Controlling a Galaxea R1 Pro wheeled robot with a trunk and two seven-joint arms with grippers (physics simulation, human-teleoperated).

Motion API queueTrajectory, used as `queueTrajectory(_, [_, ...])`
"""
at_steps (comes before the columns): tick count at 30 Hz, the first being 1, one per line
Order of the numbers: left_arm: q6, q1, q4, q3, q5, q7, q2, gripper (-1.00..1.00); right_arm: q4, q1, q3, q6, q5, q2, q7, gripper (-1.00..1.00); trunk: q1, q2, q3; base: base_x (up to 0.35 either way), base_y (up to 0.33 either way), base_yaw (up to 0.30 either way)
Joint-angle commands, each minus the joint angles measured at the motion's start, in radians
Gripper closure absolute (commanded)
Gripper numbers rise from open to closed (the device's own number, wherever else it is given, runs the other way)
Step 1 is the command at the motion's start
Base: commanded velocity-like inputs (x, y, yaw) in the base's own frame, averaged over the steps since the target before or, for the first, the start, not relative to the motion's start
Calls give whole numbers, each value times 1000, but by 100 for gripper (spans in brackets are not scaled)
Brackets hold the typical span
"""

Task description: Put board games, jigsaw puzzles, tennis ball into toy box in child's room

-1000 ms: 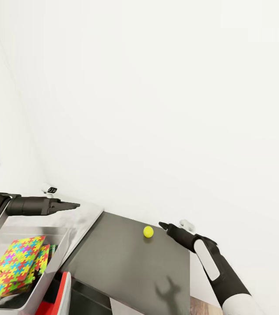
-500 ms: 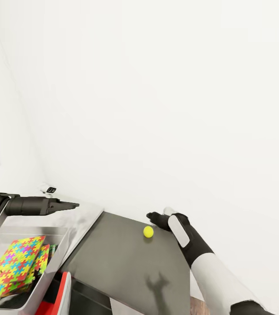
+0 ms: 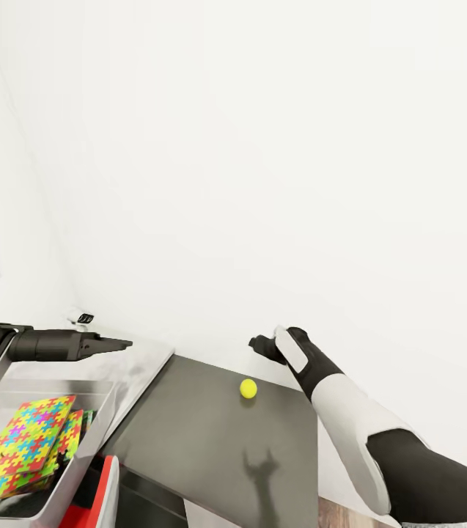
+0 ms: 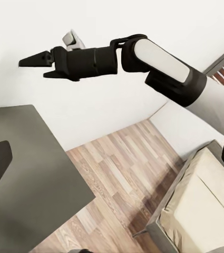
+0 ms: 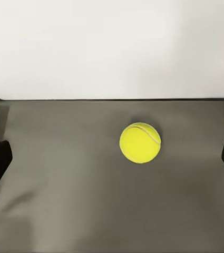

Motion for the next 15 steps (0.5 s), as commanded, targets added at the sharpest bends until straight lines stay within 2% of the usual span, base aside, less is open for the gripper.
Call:
queueTrajectory(1, [11,-1,0,-2,2,-3,1,-100,3,-6,3,2,-8,0,-18,-100,1,-2,-2,0,0,0])
queueTrajectory(5, [11,-1,0,-2,2,-3,1,-100,15,-22,3,4,-7,0,-50,-100,1,-2,-2,0,0,0])
queueTrajectory(15, [9,-1,0,-2,1,-3,1,-100,21,-29,5,9,-8,0,-68,-100,1,-2,-2,0,0,0])
